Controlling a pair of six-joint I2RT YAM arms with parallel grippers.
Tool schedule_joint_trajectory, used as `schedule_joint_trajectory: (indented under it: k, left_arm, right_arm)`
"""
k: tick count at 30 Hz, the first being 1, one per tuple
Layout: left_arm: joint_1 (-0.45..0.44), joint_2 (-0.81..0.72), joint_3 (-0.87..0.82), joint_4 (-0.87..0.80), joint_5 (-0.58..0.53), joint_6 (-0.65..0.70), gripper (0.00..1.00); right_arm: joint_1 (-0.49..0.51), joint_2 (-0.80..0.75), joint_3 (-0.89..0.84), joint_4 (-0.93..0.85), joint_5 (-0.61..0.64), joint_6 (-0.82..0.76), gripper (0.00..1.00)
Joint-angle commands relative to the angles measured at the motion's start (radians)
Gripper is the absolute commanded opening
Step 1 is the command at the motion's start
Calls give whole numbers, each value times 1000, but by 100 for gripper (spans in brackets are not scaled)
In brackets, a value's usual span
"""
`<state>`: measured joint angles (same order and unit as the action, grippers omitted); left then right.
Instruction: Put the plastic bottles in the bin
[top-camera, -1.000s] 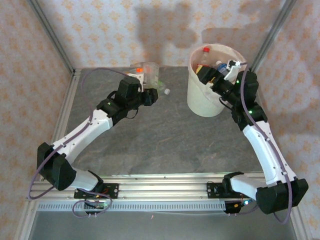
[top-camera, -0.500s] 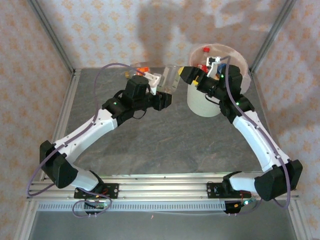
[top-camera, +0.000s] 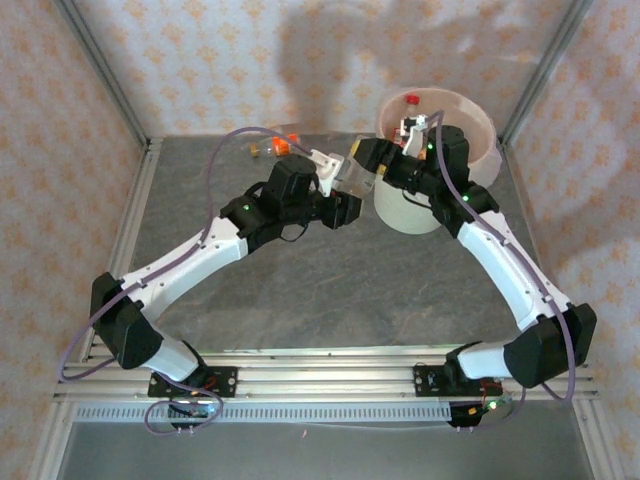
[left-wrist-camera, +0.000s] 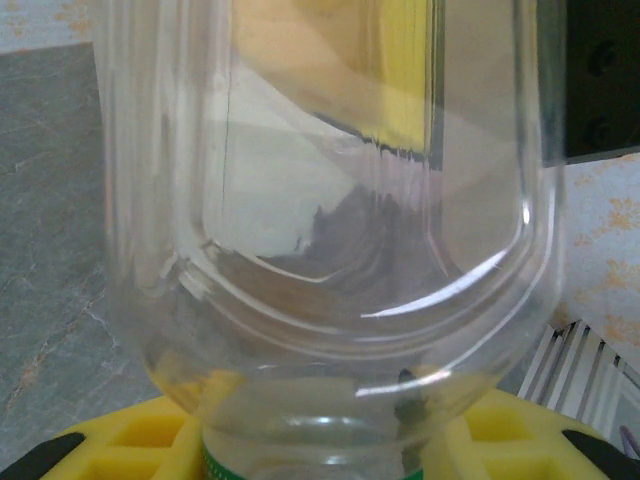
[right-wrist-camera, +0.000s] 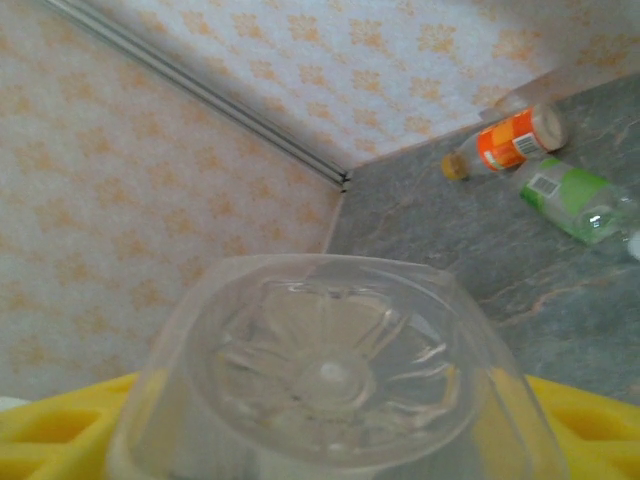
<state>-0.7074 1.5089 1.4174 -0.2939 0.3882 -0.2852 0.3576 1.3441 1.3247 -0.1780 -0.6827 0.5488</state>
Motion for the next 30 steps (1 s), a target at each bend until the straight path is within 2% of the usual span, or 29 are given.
schedule_joint_trajectory:
  k: [1, 7, 10, 14, 15, 20, 24, 30]
  left_arm:
    - [-13, 6, 53, 0, -17, 31, 20]
    - [-24, 13, 63, -36, -51, 43, 21]
    - [-24, 13, 67, -54, -78, 31, 30]
    - [-18, -10, 48, -42, -89, 22, 76]
    - [-15, -21, 37, -27, -80, 18, 82]
    - [-3, -94, -12, 48, -84, -8, 100]
    - [1, -170, -79, 93, -223, -22, 100]
    - [11, -209, -127, 25, -493, -80, 100]
  right_arm:
    - [3, 4, 38, -54, 11, -8, 64]
    - [3, -6, 57, -72, 20, -18, 56]
    - [4, -17, 69, -91, 60, -36, 55]
    - [2, -30, 116, -160, 153, -96, 53]
    - [1, -29, 135, -175, 174, -112, 53]
    - [-12, -25, 233, -224, 283, -219, 51]
    - [-35, -25, 331, -259, 415, -319, 51]
    - [-129, 26, 468, -294, 463, -390, 49]
